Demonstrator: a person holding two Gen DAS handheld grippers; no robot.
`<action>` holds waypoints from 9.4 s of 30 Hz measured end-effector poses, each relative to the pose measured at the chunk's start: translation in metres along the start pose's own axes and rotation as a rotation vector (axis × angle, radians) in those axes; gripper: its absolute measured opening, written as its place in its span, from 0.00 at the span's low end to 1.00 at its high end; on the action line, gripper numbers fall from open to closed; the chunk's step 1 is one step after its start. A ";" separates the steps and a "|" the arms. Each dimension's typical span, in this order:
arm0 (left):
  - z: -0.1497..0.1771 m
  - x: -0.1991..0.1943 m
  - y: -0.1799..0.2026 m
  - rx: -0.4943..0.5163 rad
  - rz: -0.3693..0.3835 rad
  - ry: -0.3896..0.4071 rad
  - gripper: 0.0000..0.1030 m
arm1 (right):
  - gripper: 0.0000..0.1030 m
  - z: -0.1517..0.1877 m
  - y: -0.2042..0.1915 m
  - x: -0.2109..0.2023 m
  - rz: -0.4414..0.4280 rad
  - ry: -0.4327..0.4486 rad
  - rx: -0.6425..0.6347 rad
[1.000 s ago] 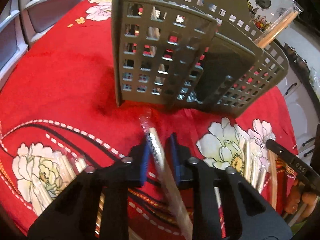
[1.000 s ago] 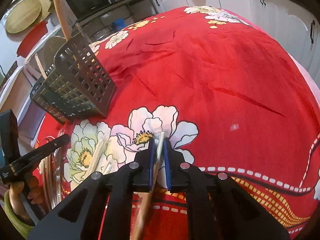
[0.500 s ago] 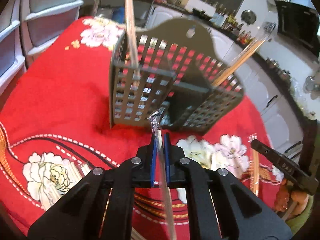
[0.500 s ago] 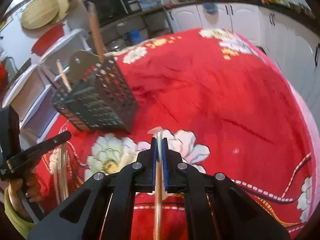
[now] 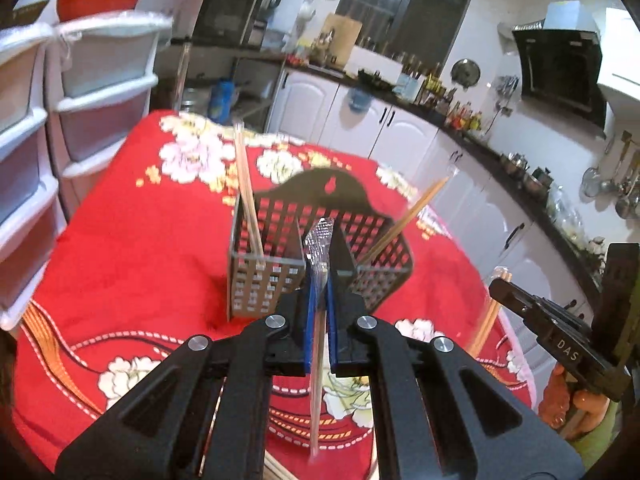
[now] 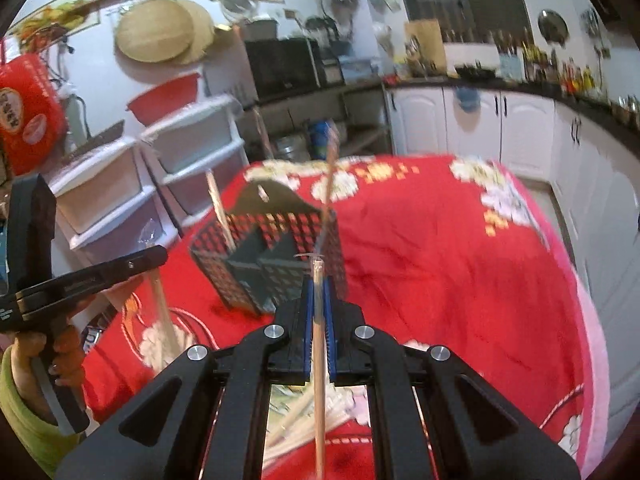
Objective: Organize utensils
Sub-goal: 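Carry the chopstick in the left tool above the caddy while the right tool carries its chopstick there, then lower and open the left tool into the caddy while the right tool releases its chopstick, then move both tools back from the caddy toward the wrapped chopstick bundles, then close the left tool on a wooden chopstick while the right tool grasps another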
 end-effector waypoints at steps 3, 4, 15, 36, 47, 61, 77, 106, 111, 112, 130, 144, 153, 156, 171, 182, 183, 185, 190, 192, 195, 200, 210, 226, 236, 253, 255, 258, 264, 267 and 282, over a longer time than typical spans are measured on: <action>-0.015 -0.011 0.002 0.000 0.009 0.039 0.01 | 0.05 -0.018 -0.012 -0.010 -0.009 0.052 -0.026; -0.021 -0.015 0.003 0.001 0.012 0.055 0.01 | 0.05 -0.024 -0.015 -0.013 -0.011 0.070 -0.035; -0.075 -0.049 0.016 0.013 0.036 0.183 0.01 | 0.05 -0.065 -0.048 -0.026 -0.030 0.171 -0.094; -0.129 -0.052 0.023 0.013 0.027 0.286 0.01 | 0.05 -0.133 -0.071 -0.021 -0.046 0.313 -0.134; -0.137 -0.034 0.022 0.000 0.022 0.280 0.01 | 0.05 -0.156 -0.057 -0.002 -0.003 0.353 -0.124; -0.122 0.005 0.017 0.000 -0.002 0.220 0.01 | 0.05 -0.148 -0.040 0.030 0.015 0.331 -0.101; -0.082 0.046 0.006 0.001 -0.026 0.129 0.01 | 0.05 -0.108 -0.026 0.069 0.006 0.241 -0.056; -0.055 0.063 -0.009 0.000 -0.061 0.101 0.01 | 0.05 -0.055 0.003 0.075 0.042 0.198 0.041; -0.052 0.064 -0.014 -0.005 -0.060 0.097 0.01 | 0.06 -0.048 0.006 0.071 0.046 0.185 0.051; -0.051 0.063 -0.015 -0.004 -0.061 0.096 0.01 | 0.06 -0.047 0.007 0.070 0.045 0.184 0.052; -0.035 0.056 -0.025 -0.023 -0.061 0.095 0.18 | 0.20 -0.031 0.007 0.064 0.057 0.126 0.036; -0.028 0.041 -0.023 -0.022 -0.059 0.100 0.51 | 0.32 -0.024 0.004 0.059 0.054 0.112 0.031; -0.012 0.023 -0.024 -0.034 -0.055 0.100 0.70 | 0.41 -0.018 0.003 0.057 0.055 0.109 0.028; -0.006 0.018 -0.024 -0.044 -0.054 0.099 0.76 | 0.42 -0.013 0.004 0.054 0.058 0.107 0.024; 0.015 -0.004 -0.034 -0.062 -0.076 0.099 0.89 | 0.51 0.016 0.002 0.030 0.065 0.081 0.014; 0.032 -0.016 -0.044 -0.081 -0.093 0.087 0.89 | 0.52 0.038 -0.006 0.024 0.058 0.031 -0.005; 0.034 -0.018 -0.045 -0.082 -0.095 0.087 0.89 | 0.52 0.041 -0.007 0.024 0.056 0.024 -0.008; 0.037 -0.021 -0.048 -0.087 -0.098 0.085 0.89 | 0.52 0.046 -0.011 0.023 0.055 0.014 -0.015; 0.046 -0.023 -0.054 -0.099 -0.105 0.075 0.89 | 0.52 0.059 -0.016 0.023 0.048 -0.018 -0.022; 0.050 -0.025 -0.056 -0.105 -0.107 0.072 0.89 | 0.52 0.065 -0.018 0.023 0.047 -0.028 -0.026; 0.055 -0.029 -0.059 -0.114 -0.107 0.071 0.89 | 0.52 0.072 -0.020 0.023 0.043 -0.043 -0.028; 0.062 -0.034 -0.065 -0.129 -0.113 0.069 0.89 | 0.52 0.083 -0.026 0.023 0.037 -0.063 -0.031; 0.079 -0.041 -0.076 -0.144 -0.134 0.045 0.89 | 0.52 0.104 -0.031 0.027 0.028 -0.115 -0.034; 0.124 -0.031 -0.089 -0.169 -0.151 -0.048 0.89 | 0.52 0.137 -0.023 0.035 0.044 -0.193 0.003; 0.150 -0.023 -0.094 -0.183 -0.154 -0.110 0.89 | 0.52 0.150 -0.015 0.044 0.102 -0.204 0.010; 0.139 0.000 -0.127 -0.273 -0.188 -0.123 0.31 | 0.51 0.153 -0.006 0.063 0.106 -0.240 0.096; 0.138 0.003 -0.128 -0.267 -0.198 -0.120 0.26 | 0.48 0.153 -0.006 0.065 0.103 -0.246 0.107; 0.137 0.004 -0.129 -0.260 -0.206 -0.116 0.22 | 0.42 0.152 -0.004 0.069 0.114 -0.256 0.117; 0.136 0.006 -0.133 -0.268 -0.205 -0.112 0.14 | 0.27 0.151 0.007 0.071 0.132 -0.261 0.167; 0.136 0.007 -0.134 -0.273 -0.202 -0.112 0.11 | 0.23 0.151 0.013 0.069 0.120 -0.261 0.199; 0.126 0.006 -0.126 -0.291 -0.159 -0.115 0.05 | 0.12 0.142 0.029 0.055 0.042 -0.239 0.297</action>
Point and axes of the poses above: each gripper's, at about its wrist camera, not at the fingertips, and x roughly the way its jaws point, y to its right, z to its underside, the point moved 7 cm from there along x, roughly the way its jaws point, and after that the axes turned 4 degrees about y, right-handed, at the moved point
